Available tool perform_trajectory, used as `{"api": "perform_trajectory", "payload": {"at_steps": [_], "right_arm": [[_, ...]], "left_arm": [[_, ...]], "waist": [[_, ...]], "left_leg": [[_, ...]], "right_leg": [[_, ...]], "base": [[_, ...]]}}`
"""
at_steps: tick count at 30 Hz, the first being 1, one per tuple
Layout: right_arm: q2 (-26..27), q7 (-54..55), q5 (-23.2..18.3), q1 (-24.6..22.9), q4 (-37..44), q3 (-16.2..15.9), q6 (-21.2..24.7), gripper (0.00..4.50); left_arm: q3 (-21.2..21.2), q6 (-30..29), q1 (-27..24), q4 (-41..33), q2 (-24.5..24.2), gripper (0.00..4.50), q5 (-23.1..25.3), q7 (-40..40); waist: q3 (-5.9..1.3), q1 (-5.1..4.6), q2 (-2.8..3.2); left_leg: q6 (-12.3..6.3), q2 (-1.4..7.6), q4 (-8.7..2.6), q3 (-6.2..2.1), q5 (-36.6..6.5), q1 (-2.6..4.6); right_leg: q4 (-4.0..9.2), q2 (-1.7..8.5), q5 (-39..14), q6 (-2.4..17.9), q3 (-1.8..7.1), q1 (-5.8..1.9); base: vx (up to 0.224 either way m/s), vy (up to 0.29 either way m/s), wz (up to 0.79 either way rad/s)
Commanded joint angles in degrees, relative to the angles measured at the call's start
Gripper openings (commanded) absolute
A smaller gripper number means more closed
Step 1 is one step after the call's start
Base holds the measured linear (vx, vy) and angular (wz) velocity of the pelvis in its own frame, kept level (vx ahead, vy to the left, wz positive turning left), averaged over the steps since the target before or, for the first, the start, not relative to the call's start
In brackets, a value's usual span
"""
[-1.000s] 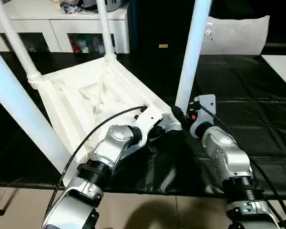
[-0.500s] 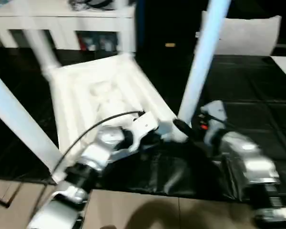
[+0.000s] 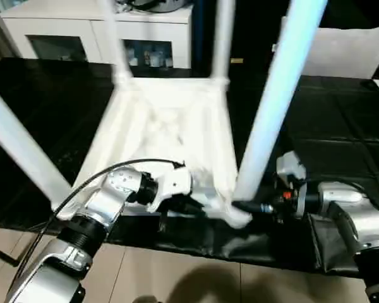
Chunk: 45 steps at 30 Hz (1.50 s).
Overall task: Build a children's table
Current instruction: Rotate leg to tighten
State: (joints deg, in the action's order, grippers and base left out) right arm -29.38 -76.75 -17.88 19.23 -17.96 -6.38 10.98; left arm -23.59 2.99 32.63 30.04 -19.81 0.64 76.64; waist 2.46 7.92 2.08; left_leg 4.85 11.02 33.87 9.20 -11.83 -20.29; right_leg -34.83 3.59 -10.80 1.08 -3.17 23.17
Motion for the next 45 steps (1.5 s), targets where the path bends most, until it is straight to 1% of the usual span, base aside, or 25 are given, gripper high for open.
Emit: {"api": "perform_trajectory", "payload": {"at_steps": [1,8,11,13,16,18,19,21,23,24,25,27,28,30,31,33,34,36,37,38,39,42,43,44,45], "right_arm": [[-0.45,-0.99,0.15,1.21,0.16,-0.67,-1.00,3.30],[-0.44,-3.76,-1.57,0.97,0.87,-1.26,1.63,2.82],[-0.49,-4.14,-2.24,0.55,1.57,-1.48,2.75,2.58],[-0.01,-3.76,-3.37,-0.32,3.22,-1.41,4.56,2.33],[1.32,-1.85,-4.80,-1.70,5.59,-0.95,7.13,2.26],[2.39,0.85,-4.41,-2.22,6.60,-0.69,7.91,2.20],[2.80,1.90,-4.23,-2.25,6.76,-0.49,8.23,2.19],[4.44,6.17,-3.82,-1.78,6.89,0.32,10.20,2.16],[7.65,14.81,-1.61,-0.22,5.41,1.62,11.65,2.14],[9.79,20.94,0.60,0.89,4.03,2.22,11.93,2.14],[11.07,24.82,2.05,1.48,3.34,2.54,12.11,2.14],[12.71,29.09,3.31,2.24,2.45,3.04,12.41,2.14],[13.05,30.01,3.59,2.45,2.18,3.13,12.49,2.11],[16.87,39.95,5.72,4.91,-1.26,4.63,13.81,2.11],[18.68,44.69,6.31,6.27,-3.30,5.69,14.37,2.11],[20.83,49.81,7.79,7.86,-5.79,6.39,11.61,2.11],[22.01,51.00,8.58,8.22,-6.40,6.50,9.01,2.11],[22.52,51.25,8.74,8.21,-6.37,6.62,8.56,2.61],[23.22,51.34,8.47,8.01,-5.86,6.94,8.17,2.61],[23.95,51.34,7.95,7.75,-5.14,7.31,8.09,2.86],[24.07,51.12,7.75,7.58,-4.74,7.35,8.12,2.86],[23.60,48.84,6.47,6.61,-2.70,7.79,7.98,3.04],[22.91,47.91,6.12,6.55,-2.73,7.99,7.62,3.28],[22.38,47.26,6.03,6.54,-2.88,8.02,7.27,3.28],[21.85,46.67,5.99,6.53,-3.10,8.03,6.84,3.38]], "left_arm": [[-2.38,1.57,1.03,-0.14,-0.17,0.00,-0.05,3.83],[-1.86,1.70,1.22,0.45,-0.48,0.00,-0.32,5.00],[-1.62,1.29,1.17,0.49,-0.32,0.00,-0.61,4.65],[-1.00,0.84,1.12,0.82,0.13,0.00,-0.63,3.28],[-0.32,0.08,1.01,1.22,0.94,0.00,-0.28,0.65],[0.25,-1.01,1.00,1.35,1.56,0.00,-0.03,-1.49],[0.43,-1.65,1.01,1.30,1.77,0.00,0.00,-2.14],[1.19,-3.63,1.04,0.94,2.59,0.00,-0.31,-4.04],[2.29,-6.76,1.15,0.25,4.13,0.00,-0.67,-7.27],[2.85,-8.87,1.33,0.02,5.44,0.00,-0.39,-10.24],[3.17,-10.19,1.45,-0.09,6.27,0.00,-0.11,-12.16],[3.53,-11.62,1.69,-0.01,7.45,0.00,0.20,-14.50],[3.58,-11.83,1.79,0.13,7.75,0.00,0.35,-15.12],[4.16,-13.44,2.81,1.72,10.82,0.00,1.95,-21.81],[4.56,-13.94,3.39,2.73,12.26,0.00,2.69,-25.26],[5.58,-14.57,4.22,4.14,14.64,0.00,3.63,-30.92],[6.59,-14.86,4.56,4.64,16.31,0.00,4.04,-34.68],[6.94,-15.09,4.55,4.59,16.89,0.00,4.02,-35.51],[7.17,-15.04,4.42,4.34,17.36,0.00,4.00,-36.06],[7.25,-15.14,4.27,4.00,17.67,0.00,4.03,-36.36],[7.17,-15.00,4.18,3.84,17.63,0.00,4.03,-36.25],[6.42,-13.57,3.46,2.77,16.40,0.00,4.18,-34.04],[6.02,-12.67,3.28,2.68,15.66,0.00,4.48,-33.08],[5.80,-12.26,3.22,2.70,15.21,0.00,4.71,-32.73],[5.60,-11.91,3.17,2.75,14.79,0.00,4.94,-32.47]], "waist": [[-3.34,-0.14,-0.80],[-3.54,0.16,-1.00],[-3.46,0.20,-1.04],[-3.45,0.23,-1.16],[-3.52,0.36,-1.13],[-3.40,0.32,-1.10],[-3.29,0.22,-0.89],[-3.01,0.01,-0.79],[-2.83,-0.39,-0.99],[-2.83,-0.52,-1.03],[-2.73,-1.67,-0.77],[-2.72,-2.39,-0.86],[-2.81,-3.07,-0.91],[-2.94,-3.71,-0.95],[-3.04,-4.41,-0.93],[-3.13,-4.75,-0.98],[-3.29,-4.60,-0.77],[-3.35,-4.38,-0.84],[-3.46,-4.24,-0.82],[-3.51,-4.21,-0.80],[-3.51,-4.18,-0.77],[-3.38,-4.03,-0.72],[-3.35,-4.00,-0.68],[-3.34,-3.95,-0.32],[-3.31,-4.03,-0.46]], "left_leg": [[-4.98,2.17,-3.64,0.03,-6.85,-0.18],[-5.25,2.13,-3.44,0.07,-5.23,-0.22],[-5.25,2.06,-3.45,0.10,-5.32,-0.22],[-5.06,2.14,-3.50,0.07,-5.18,-0.25],[-5.10,2.17,-3.46,0.09,-4.77,-0.17],[-4.78,2.11,-3.57,0.06,-5.37,-0.22],[-4.23,2.10,-3.65,0.10,-6.21,-0.14],[-3.23,1.94,-3.94,0.05,-7.99,-0.06],[-2.05,1.72,-4.22,-0.11,-9.75,-0.04],[-1.64,1.70,-4.32,-0.16,-9.59,-0.01],[-0.49,1.39,-4.52,-0.41,-10.60,-0.24],[0.04,1.27,-4.52,-0.45,-10.50,-0.33],[-0.18,1.14,-4.47,-0.56,-10.27,-0.46],[-0.82,1.08,-4.22,-0.38,-9.04,-0.44],[-0.75,0.86,-4.07,-0.37,-8.45,-0.65],[-0.92,0.81,-3.85,-0.27,-7.13,-0.58],[-1.12,0.87,-3.71,-0.24,-6.80,-0.49],[-1.95,1.02,-3.66,-0.15,-6.09,-0.49],[-2.72,1.04,-3.65,-0.23,-5.00,-0.68],[-3.35,1.08,-3.61,-0.24,-4.18,-0.73],[-3.57,1.11,-3.63,-0.24,-3.98,-0.73],[-3.96,1.21,-3.71,-0.19,-4.95,-0.57],[-3.92,1.31,-3.81,-0.23,-5.68,-0.54],[-3.82,1.30,-3.80,-0.27,-5.91,-0.52],[-3.80,1.31,-3.83,-0.24,-6.25,-0.51]], "right_leg": [[4.02,4.39,-10.35,12.47,2.40,-3.31],[3.71,4.28,-8.34,12.50,2.37,-3.34],[3.84,4.28,-9.26,12.31,2.34,-3.34],[3.84,4.31,-9.80,11.85,2.35,-3.34],[3.81,4.32,-9.62,11.66,2.41,-3.25],[3.98,4.33,-10.82,11.27,2.35,-3.24],[4.23,4.30,-12.38,10.89,2.38,-3.13],[4.64,4.32,-16.45,9.90,2.37,-3.14],[5.28,4.42,-22.18,7.82,2.28,-3.09],[5.34,4.46,-23.04,7.28,2.33,-3.12],[5.56,4.34,-25.00,6.39,2.07,-3.17],[5.56,4.19,-25.35,5.97,2.06,-3.15],[5.63,4.23,-25.07,5.85,2.02,-3.35],[5.42,3.95,-21.68,6.71,2.19,-3.12],[5.31,3.88,-20.29,7.65,2.05,-3.29],[5.23,3.79,-17.73,8.58,2.13,-3.24],[5.10,3.87,-16.37,9.10,2.16,-3.30],[4.93,3.86,-13.10,9.94,2.20,-3.41],[4.56,3.82,-10.39,10.43,2.18,-3.72],[4.35,3.81,-8.03,10.95,2.19,-3.75],[4.29,3.86,-7.29,11.17,2.20,-3.78],[4.41,3.95,-7.67,11.64,2.19,-3.80],[4.46,4.03,-8.72,11.65,2.20,-3.81],[4.48,4.08,-9.00,11.62,2.19,-3.79],[4.59,4.04,-9.24,11.56,2.20,-3.81]], "base": [[0.000,0.000,0.00],[0.000,0.000,0.00],[0.000,0.000,0.00],[0.000,0.000,0.00],[0.000,0.000,0.00],[0.000,0.000,0.00],[0.000,0.000,0.00],[0.000,0.000,0.00],[0.000,0.000,0.00],[0.000,0.000,0.00],[0.000,0.000,0.00],[0.000,0.000,0.00],[0.000,0.000,0.00],[0.000,0.000,0.00],[0.000,0.000,0.00],[0.000,0.000,0.00],[0.000,0.000,0.00],[0.000,0.000,0.00],[0.000,0.000,0.00],[0.000,0.000,0.00],[0.000,0.000,0.00],[0.000,0.000,0.00],[0.000,0.000,0.00],[0.000,0.000,0.00],[0.000,0.000,0.00]]}}
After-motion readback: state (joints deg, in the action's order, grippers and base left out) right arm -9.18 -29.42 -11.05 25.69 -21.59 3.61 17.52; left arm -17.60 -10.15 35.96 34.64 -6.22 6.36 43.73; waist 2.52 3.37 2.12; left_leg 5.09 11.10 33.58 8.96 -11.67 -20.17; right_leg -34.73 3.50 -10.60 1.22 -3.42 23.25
